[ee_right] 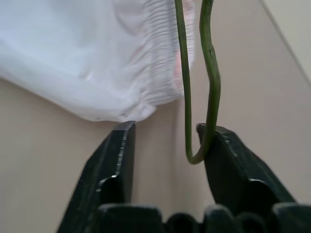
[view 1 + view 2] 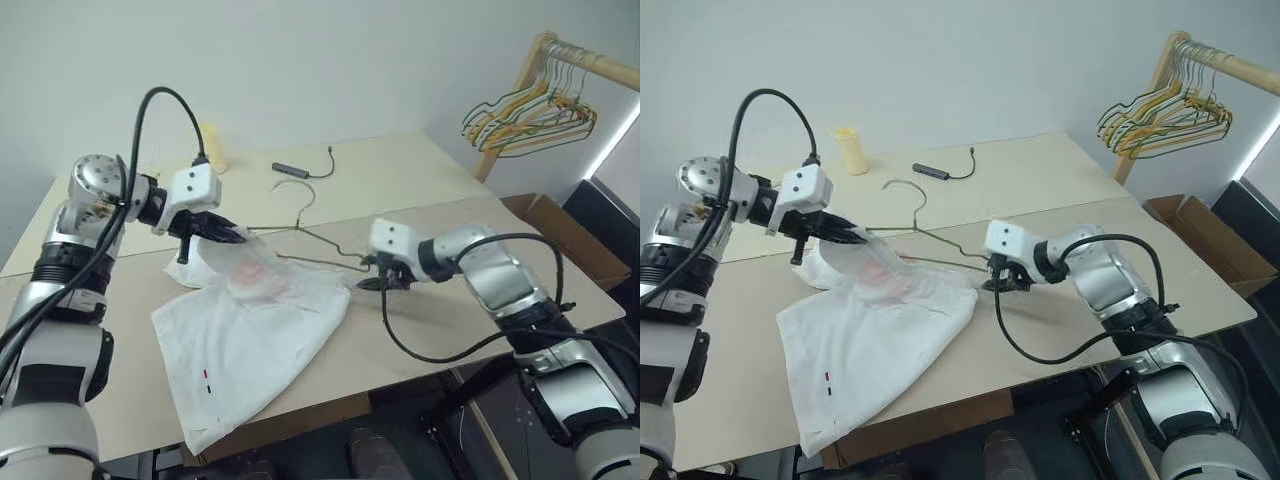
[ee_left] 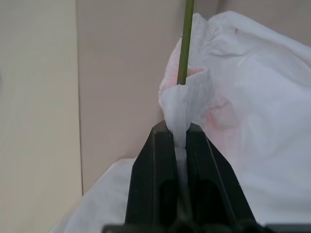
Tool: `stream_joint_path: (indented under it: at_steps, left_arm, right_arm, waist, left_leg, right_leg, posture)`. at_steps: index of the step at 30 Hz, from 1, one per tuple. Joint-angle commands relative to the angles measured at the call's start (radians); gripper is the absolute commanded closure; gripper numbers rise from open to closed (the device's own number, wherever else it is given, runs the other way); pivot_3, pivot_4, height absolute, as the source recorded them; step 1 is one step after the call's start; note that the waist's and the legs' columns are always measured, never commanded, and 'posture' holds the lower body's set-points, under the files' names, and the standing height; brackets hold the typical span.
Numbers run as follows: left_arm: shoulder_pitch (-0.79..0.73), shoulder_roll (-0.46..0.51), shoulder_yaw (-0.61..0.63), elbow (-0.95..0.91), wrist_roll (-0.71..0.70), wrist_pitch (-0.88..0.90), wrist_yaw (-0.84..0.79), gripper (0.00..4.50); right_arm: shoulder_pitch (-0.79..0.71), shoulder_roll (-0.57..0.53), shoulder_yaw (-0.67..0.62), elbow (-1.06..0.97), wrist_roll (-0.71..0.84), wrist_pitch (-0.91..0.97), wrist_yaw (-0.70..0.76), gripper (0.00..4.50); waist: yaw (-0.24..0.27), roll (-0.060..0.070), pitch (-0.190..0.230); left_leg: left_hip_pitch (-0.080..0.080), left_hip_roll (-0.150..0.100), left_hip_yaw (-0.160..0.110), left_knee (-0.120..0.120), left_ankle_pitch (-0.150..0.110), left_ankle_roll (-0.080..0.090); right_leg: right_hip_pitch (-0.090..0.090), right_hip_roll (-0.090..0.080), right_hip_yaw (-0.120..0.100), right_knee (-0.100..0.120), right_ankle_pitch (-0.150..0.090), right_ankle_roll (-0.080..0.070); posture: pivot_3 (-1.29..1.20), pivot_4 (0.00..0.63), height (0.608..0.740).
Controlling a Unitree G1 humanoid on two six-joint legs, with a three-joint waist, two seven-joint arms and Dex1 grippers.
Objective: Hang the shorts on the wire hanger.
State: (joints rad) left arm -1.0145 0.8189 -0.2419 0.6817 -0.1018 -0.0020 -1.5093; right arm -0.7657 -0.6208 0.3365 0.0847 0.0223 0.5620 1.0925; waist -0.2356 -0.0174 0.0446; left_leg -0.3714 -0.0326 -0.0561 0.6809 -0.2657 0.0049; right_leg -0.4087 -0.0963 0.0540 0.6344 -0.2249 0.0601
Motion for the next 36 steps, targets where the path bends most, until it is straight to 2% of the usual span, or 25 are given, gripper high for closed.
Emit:
stream_joint_path:
  at_steps: [1, 7, 10, 16, 19, 22, 33, 36]
  left_arm:
    - [-0.023, 0.024, 0.078, 0.003, -0.014, 0.002, 0.033, 4.5]
    - [-0.008, 0.03, 0.109, -0.037, -0.01, 0.014, 0.036, 4.5]
    - [-0.004, 0.031, 0.117, -0.052, -0.013, 0.022, 0.04, 4.5]
    - [0.017, 0.036, 0.129, -0.083, -0.012, 0.035, 0.047, 4.5]
    - [0.028, 0.035, 0.134, -0.1, -0.011, 0.044, 0.05, 4.5]
    - [0.037, 0.035, 0.137, -0.115, -0.011, 0.053, 0.054, 4.5]
    - [0.065, 0.052, 0.149, -0.151, -0.014, 0.073, 0.053, 4.5]
    - [0.063, 0.057, 0.156, -0.152, -0.031, 0.077, 0.035, 4.5]
  right_arm:
    - [0.018, 0.002, -0.143, -0.014, 0.073, 0.134, -0.069, 0.84]
    - [0.098, 0.072, -0.273, -0.096, 0.241, 0.392, -0.12, 0.84]
    - [0.124, 0.181, -0.303, -0.117, 0.31, 0.47, -0.187, 0.84]
    - [0.128, 0.336, -0.252, -0.057, 0.3, 0.475, -0.326, 0.84]
    - [0.138, 0.344, -0.191, -0.031, 0.26, 0.421, -0.358, 0.84]
    - [0.131, 0.351, -0.186, 0.019, 0.252, 0.389, -0.378, 0.84]
    - [0.122, 0.354, -0.211, 0.037, 0.278, 0.391, -0.396, 4.46]
    - [0.128, 0.343, -0.218, 0.041, 0.274, 0.386, -0.409, 4.46]
  waist:
    - [0.001, 0.0, 0.0]
    - [-0.001, 0.0, 0.0]
    - [-0.007, 0.0, 0.0]
    - [-0.006, 0.0, 0.0]
    - [-0.003, 0.0, 0.0]
    - [0.002, -0.001, -0.001]
    - [-0.001, -0.001, -0.001]
    - [0.0, -0.001, -0.001]
  left_leg:
    - [0.0, 0.0, 0.0, 0.0, 0.0, 0.0]
    - [0.0, 0.0, 0.0, 0.0, 0.0, 0.0]
    - [0.001, 0.001, 0.0, 0.0, 0.0, 0.0]
    - [0.002, 0.0, 0.001, 0.001, 0.0, 0.0]
    - [0.002, 0.0, 0.001, 0.001, 0.0, 0.001]
    - [0.0, -0.001, 0.001, 0.001, 0.0, 0.001]
    - [0.0, -0.001, 0.001, 0.001, 0.0, 0.001]
    - [0.0, -0.001, 0.001, 0.001, 0.0, 0.001]
  right_leg:
    - [0.0, 0.0, 0.0, 0.0, 0.0, 0.0]
    - [0.0, 0.0, 0.0, 0.001, 0.0, 0.0]
    - [0.0, 0.0, 0.002, 0.007, 0.0, 0.0]
    - [0.0, 0.0, 0.003, 0.008, 0.0, 0.0]
    - [-0.001, -0.001, 0.003, 0.011, 0.0, 0.0]
    - [-0.003, -0.001, 0.003, 0.012, 0.0, 0.0]
    - [-0.003, 0.0, 0.004, 0.012, 0.0, 0.001]
    - [-0.003, -0.001, 0.004, 0.012, 0.0, 0.001]
  posture:
    - [-0.21, 0.0, 0.74]
    - [-0.21, 0.0, 0.74]
    - [-0.2, 0.0, 0.74]
    - [-0.19, 0.0, 0.74]
    - [-0.18, 0.0, 0.74]
    - [-0.17, 0.0, 0.74]
    - [-0.17, 0.0, 0.74]
    - [-0.17, 0.0, 0.74]
